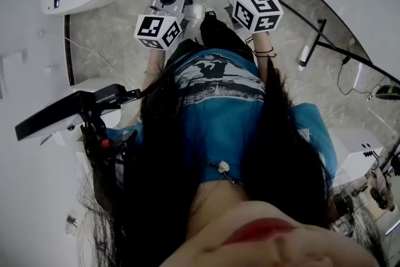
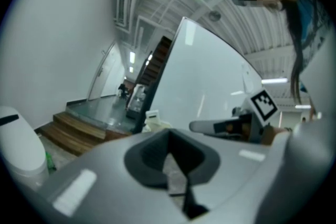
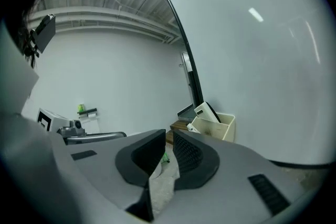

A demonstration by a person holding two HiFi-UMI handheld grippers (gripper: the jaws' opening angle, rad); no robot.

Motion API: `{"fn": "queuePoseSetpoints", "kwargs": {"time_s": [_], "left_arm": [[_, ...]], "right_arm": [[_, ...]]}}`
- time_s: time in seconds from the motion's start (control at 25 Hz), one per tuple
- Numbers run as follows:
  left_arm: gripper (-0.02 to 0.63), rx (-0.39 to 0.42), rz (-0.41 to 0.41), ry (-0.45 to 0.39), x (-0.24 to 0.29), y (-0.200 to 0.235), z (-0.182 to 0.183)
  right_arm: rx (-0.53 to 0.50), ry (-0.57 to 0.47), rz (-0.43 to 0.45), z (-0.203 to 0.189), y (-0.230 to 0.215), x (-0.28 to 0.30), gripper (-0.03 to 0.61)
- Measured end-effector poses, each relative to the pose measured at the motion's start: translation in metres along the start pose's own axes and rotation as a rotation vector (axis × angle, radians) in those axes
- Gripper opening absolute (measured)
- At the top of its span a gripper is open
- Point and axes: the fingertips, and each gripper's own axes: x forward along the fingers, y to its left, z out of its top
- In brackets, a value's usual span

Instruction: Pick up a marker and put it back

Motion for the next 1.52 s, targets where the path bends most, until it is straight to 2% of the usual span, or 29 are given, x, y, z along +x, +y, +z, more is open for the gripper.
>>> {"fn": "queuePoseSetpoints", "kwargs": {"time_s": [0.24,0.48,0.68,0.96,1.24,1.52], "left_arm": [[0.000,0.011,0.046,-0.021,0.024,0.012,0.025],[0.000,0.010,0.070,0.000,0.049,0.019,0.037],[0.000,-0.006,0.069,0.023,0.067,0.041,0.025],[0.000,-0.008,0.060,0.023,0.073,0.043,0.024],[0.000,-0.019,0.071,0.020,0.069,0.051,0.020],[0.000,-0.020,0.091,0.009,0.067,0.058,0.022]], "right_arm": [[-0.151,0.062,0.025,0.025,-0.013,0.038,0.038],[-0.203,0.127,0.053,0.038,-0.028,0.070,0.046],[-0.301,0.248,0.084,0.014,-0.033,0.112,0.106],[-0.519,0.386,0.048,-0.005,-0.036,0.133,0.111],[-0.541,0.460,0.024,-0.016,-0.033,0.148,0.110],[-0.535,0.467,0.016,-0.017,-0.035,0.153,0.092]]}}
